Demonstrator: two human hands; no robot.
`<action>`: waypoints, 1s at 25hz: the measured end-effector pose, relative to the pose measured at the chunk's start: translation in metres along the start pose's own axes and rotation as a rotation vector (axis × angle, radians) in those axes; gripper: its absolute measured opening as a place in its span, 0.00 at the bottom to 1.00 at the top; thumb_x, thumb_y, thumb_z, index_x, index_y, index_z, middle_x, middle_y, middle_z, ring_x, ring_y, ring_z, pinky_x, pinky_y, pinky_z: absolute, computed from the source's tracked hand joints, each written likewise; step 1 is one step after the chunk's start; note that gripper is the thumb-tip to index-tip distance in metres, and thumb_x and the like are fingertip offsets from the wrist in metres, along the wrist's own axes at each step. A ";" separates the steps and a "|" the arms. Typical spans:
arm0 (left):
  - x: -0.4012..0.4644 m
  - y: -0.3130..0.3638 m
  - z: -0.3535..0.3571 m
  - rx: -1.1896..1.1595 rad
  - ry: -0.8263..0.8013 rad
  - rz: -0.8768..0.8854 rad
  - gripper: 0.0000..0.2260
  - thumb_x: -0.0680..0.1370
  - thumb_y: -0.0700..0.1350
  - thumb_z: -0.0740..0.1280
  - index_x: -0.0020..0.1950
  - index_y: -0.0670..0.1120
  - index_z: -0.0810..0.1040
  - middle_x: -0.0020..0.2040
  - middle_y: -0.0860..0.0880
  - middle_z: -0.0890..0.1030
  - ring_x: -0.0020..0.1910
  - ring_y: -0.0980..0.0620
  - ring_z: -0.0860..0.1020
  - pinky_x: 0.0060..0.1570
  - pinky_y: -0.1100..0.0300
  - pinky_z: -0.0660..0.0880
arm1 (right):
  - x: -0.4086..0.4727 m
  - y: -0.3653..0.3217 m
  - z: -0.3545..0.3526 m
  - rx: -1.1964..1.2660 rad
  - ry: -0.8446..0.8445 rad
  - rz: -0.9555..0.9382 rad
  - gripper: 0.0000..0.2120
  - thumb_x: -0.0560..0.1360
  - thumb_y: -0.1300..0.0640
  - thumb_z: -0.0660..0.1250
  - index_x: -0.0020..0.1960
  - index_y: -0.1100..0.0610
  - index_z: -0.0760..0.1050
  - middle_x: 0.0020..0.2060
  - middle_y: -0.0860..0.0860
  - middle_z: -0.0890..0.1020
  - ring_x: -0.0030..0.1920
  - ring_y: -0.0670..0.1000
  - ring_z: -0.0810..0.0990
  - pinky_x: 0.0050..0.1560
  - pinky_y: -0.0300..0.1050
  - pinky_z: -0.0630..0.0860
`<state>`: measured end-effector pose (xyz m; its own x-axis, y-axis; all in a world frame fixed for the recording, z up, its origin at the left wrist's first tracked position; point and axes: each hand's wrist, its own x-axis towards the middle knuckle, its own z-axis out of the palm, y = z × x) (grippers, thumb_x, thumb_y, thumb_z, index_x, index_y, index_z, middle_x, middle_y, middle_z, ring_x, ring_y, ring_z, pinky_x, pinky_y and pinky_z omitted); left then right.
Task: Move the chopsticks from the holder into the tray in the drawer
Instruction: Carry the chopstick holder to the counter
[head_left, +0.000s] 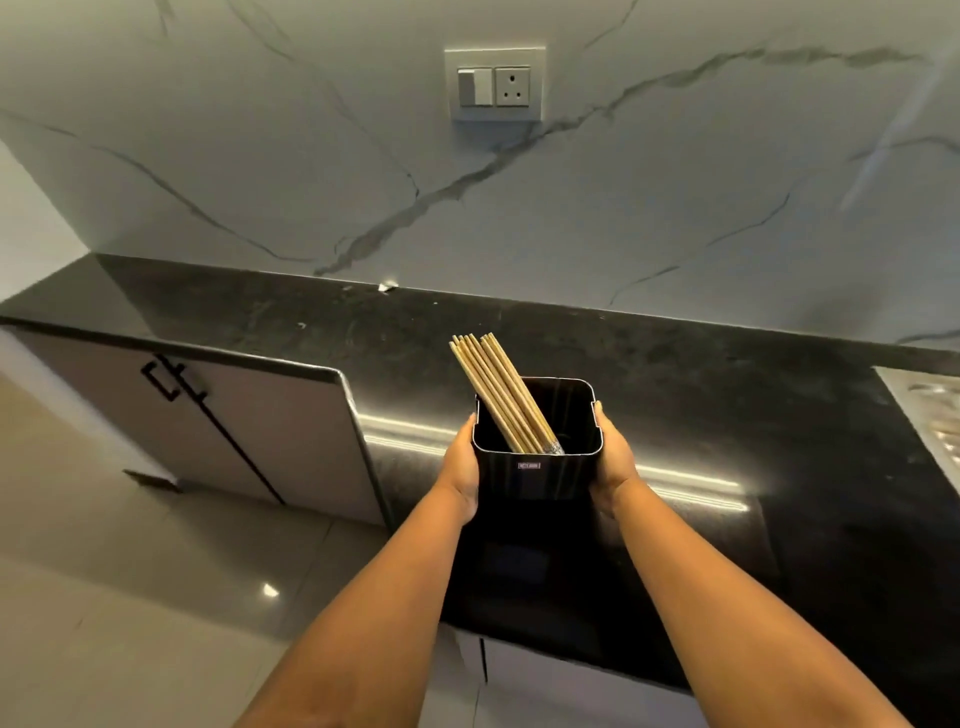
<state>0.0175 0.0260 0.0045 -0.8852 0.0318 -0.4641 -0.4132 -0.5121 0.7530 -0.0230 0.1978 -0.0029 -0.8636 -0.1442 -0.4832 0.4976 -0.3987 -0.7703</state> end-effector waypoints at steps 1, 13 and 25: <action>-0.005 0.003 -0.007 0.004 0.012 0.040 0.24 0.80 0.60 0.55 0.55 0.46 0.84 0.53 0.43 0.85 0.51 0.45 0.84 0.41 0.55 0.81 | 0.000 0.001 0.008 -0.019 -0.030 0.004 0.26 0.78 0.37 0.57 0.46 0.54 0.86 0.44 0.54 0.88 0.41 0.53 0.87 0.36 0.44 0.82; -0.210 0.041 -0.157 -0.135 0.395 0.544 0.23 0.81 0.57 0.54 0.61 0.44 0.80 0.56 0.42 0.84 0.54 0.45 0.82 0.45 0.54 0.80 | -0.109 0.089 0.201 -0.328 -0.528 0.036 0.25 0.78 0.37 0.56 0.50 0.51 0.85 0.45 0.52 0.88 0.44 0.51 0.86 0.39 0.42 0.80; -0.661 -0.131 -0.305 -0.291 1.108 0.785 0.22 0.82 0.57 0.52 0.56 0.48 0.82 0.53 0.47 0.85 0.49 0.51 0.84 0.39 0.60 0.79 | -0.463 0.373 0.324 -0.674 -1.301 0.318 0.26 0.79 0.37 0.52 0.57 0.50 0.82 0.55 0.53 0.85 0.56 0.55 0.83 0.51 0.49 0.79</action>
<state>0.7218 -0.1895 0.0705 -0.1772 -0.9645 -0.1959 0.2884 -0.2412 0.9266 0.5358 -0.1773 0.0686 -0.0015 -0.9699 -0.2435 0.3038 0.2316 -0.9242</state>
